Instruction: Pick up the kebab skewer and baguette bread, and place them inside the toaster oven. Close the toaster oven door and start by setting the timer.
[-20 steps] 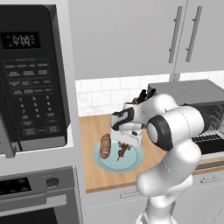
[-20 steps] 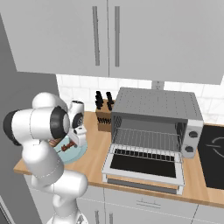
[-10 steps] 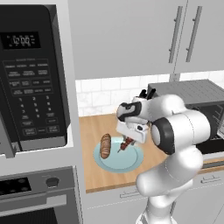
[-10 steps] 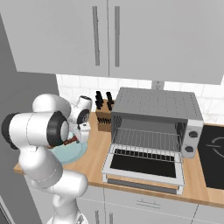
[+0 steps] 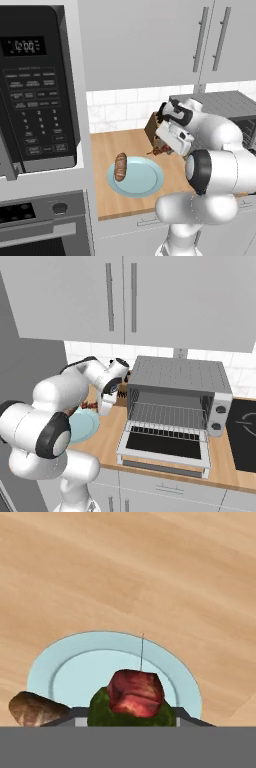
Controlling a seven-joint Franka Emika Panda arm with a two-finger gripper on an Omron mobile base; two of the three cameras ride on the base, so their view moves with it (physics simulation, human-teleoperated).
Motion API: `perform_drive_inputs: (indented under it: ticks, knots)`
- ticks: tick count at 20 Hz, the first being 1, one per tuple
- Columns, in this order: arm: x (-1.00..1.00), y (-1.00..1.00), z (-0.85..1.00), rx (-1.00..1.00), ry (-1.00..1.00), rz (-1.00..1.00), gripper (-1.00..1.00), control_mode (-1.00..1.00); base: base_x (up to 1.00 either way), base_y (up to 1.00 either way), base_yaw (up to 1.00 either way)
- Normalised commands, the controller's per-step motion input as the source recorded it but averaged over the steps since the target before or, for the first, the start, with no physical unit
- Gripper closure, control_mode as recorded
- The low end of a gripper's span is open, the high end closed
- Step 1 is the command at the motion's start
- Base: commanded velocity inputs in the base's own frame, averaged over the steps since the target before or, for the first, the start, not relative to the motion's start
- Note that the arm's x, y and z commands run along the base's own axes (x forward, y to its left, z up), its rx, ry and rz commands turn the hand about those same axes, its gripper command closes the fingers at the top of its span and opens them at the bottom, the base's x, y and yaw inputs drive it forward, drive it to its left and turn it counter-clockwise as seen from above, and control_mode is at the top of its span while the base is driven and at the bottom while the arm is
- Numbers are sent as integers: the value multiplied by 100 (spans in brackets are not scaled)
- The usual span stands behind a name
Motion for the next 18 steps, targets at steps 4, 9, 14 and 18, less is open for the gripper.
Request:
perform_drive_inputs:
  ticks: [4, 9, 14, 18]
  knots:
    - [-47, -43, 40, 4, 0, -22, 100, -100, 0, 0, 0]
    - [-24, -42, 24, 0, 0, -12, 100, -100, 0, 0, 0]
    - [-14, -100, 16, 0, 0, -10, 100, -100, 0, 0, 0]
    - [-14, -80, 27, -3, -1, -8, 100, -100, 0, 0, 0]
